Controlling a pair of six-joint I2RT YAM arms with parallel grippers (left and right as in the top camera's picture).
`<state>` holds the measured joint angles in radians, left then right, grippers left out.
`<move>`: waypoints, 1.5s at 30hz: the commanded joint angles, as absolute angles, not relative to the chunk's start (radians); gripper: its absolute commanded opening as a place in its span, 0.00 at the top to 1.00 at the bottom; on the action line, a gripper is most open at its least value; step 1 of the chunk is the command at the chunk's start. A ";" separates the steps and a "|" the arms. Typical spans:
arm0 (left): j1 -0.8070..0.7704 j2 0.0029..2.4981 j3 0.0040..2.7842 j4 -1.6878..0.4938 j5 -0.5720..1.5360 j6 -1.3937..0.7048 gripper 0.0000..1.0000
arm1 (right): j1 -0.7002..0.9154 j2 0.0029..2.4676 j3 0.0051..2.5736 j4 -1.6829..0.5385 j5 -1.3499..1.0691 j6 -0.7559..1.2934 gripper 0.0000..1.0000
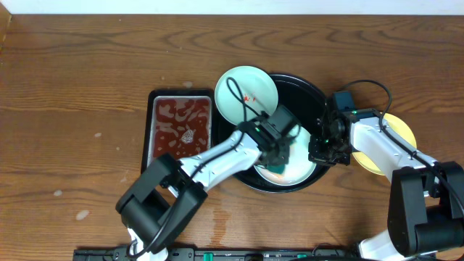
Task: Clean dirty plates on tray and stack at the side
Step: 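Scrub the right pale green plate with the sponge while right gripper holds it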
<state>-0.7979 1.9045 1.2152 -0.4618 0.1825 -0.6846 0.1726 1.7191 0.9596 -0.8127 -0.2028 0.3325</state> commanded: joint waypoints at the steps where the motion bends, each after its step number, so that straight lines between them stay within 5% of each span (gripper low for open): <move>1: -0.723 1.926 1.204 -0.474 0.112 -0.691 0.92 | 0.178 1.715 0.953 -0.817 -0.180 0.336 0.99; 14: -0.722 1.767 1.244 -0.420 0.236 -0.615 0.93 | 0.178 1.715 0.953 -0.820 -0.180 0.336 0.99; 28: -0.811 1.934 1.242 -0.366 0.232 -0.617 0.93 | 0.178 1.715 0.953 -0.822 -0.180 0.336 0.99; 37: -0.754 1.954 1.242 -0.551 -0.057 -0.619 0.93 | 0.178 1.715 0.953 -0.823 -0.180 0.336 0.99; 45: -0.743 1.879 1.255 -0.540 0.107 -0.498 0.93 | 0.178 1.715 0.953 -0.824 -0.180 0.336 0.99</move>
<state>-0.7609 1.9194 1.2636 -0.5259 0.1291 -0.5575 0.1722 1.7191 0.9596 -0.8185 -0.2028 0.3325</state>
